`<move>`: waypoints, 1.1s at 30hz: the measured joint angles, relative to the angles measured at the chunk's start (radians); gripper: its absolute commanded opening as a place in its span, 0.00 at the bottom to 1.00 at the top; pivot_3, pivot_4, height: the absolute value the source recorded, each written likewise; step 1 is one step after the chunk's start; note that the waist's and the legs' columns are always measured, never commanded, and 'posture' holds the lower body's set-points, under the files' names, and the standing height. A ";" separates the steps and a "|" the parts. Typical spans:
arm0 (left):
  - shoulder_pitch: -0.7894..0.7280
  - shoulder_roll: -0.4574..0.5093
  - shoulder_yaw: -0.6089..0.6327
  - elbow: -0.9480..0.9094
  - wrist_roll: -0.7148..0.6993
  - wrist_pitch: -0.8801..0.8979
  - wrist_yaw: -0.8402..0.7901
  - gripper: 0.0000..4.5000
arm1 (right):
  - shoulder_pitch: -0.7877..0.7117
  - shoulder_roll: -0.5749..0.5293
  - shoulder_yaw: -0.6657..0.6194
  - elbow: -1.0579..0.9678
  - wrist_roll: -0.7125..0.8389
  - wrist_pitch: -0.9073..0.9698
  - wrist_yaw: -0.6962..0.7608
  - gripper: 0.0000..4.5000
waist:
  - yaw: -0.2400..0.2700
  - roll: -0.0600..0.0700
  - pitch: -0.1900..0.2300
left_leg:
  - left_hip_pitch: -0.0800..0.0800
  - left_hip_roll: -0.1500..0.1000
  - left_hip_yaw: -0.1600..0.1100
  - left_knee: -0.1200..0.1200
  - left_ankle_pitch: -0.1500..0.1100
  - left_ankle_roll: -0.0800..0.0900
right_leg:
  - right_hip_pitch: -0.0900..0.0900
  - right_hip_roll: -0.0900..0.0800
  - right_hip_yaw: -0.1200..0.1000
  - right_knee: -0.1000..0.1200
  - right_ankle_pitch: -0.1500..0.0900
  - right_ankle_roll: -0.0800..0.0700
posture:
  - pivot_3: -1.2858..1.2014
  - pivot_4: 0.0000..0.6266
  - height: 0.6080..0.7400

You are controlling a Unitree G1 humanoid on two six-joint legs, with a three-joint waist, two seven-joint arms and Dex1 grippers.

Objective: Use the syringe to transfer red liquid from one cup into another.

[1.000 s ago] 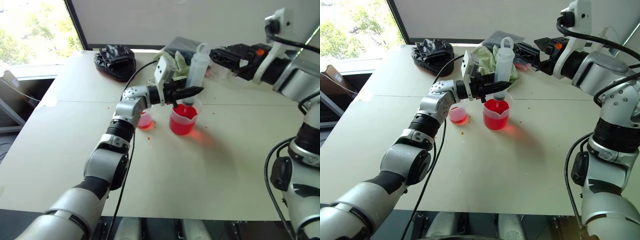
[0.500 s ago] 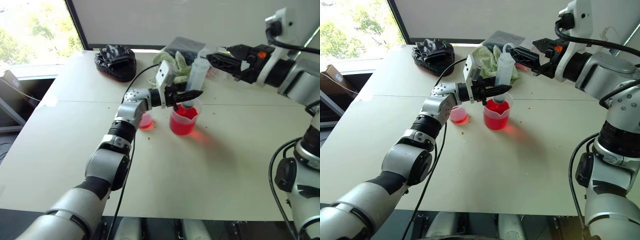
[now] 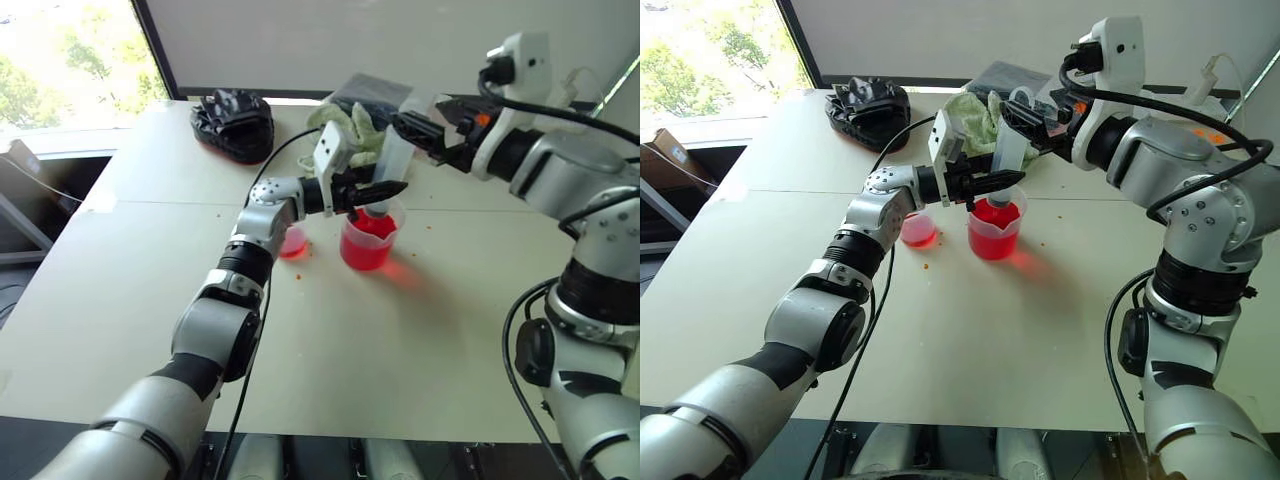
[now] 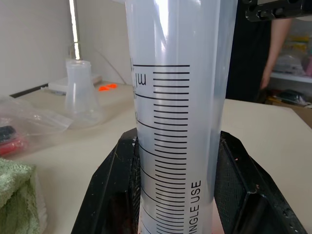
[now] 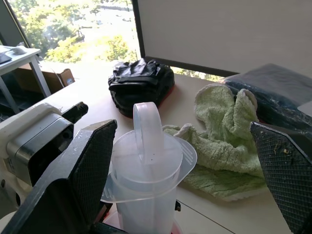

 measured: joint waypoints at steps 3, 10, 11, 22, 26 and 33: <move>0.000 -0.001 0.000 0.000 0.001 0.000 0.001 0.31 | 0.004 0.000 0.006 -0.010 -0.010 -0.005 -0.005 1.00 | -0.001 0.000 0.000 | 0.000 0.000 0.000 0.000 0.000 0.000 | 0.000 0.000 0.000 0.000 0.000 0.000 | 0.52 0.24 0.78; 0.005 -0.004 0.000 0.000 0.001 0.001 0.007 0.31 | 0.007 0.000 0.021 -0.028 -0.030 -0.005 -0.021 1.00 | -0.002 0.000 0.000 | 0.000 0.000 0.000 0.000 0.000 0.000 | 0.000 0.000 0.000 0.000 0.000 0.000 | 0.52 0.24 0.78; 0.006 -0.004 0.000 0.000 0.002 0.002 0.007 0.31 | 0.010 0.001 0.024 -0.032 -0.035 -0.006 -0.024 1.00 | -0.002 0.000 0.000 | 0.000 0.000 0.000 0.000 0.000 0.000 | 0.000 0.000 0.000 0.000 0.000 0.000 | 0.52 0.24 0.78; 0.021 -0.016 -0.003 -0.012 0.004 0.006 0.012 0.31 | 0.014 0.095 0.027 -0.037 -0.081 -0.007 -0.131 1.00 | -0.003 0.000 0.000 | 0.000 0.000 0.000 0.000 0.000 0.000 | 0.000 0.000 0.000 0.000 0.000 0.000 | 0.52 0.24 0.78; 0.033 -0.018 -0.003 -0.027 0.004 0.007 0.013 0.31 | 0.004 0.143 0.016 -0.038 -0.093 0.012 -0.184 1.00 | -0.004 0.000 0.000 | 0.000 0.000 0.000 0.000 0.000 0.000 | 0.000 0.000 0.000 0.000 0.000 0.000 | 0.52 0.24 0.78; 0.036 -0.021 -0.004 -0.043 0.004 0.016 0.012 0.31 | 0.000 0.154 0.002 -0.075 -0.098 0.054 -0.206 1.00 | -0.002 0.000 0.000 | 0.000 0.000 0.000 0.000 0.000 0.000 | 0.000 0.000 0.000 0.000 0.000 0.000 | 0.52 0.24 0.78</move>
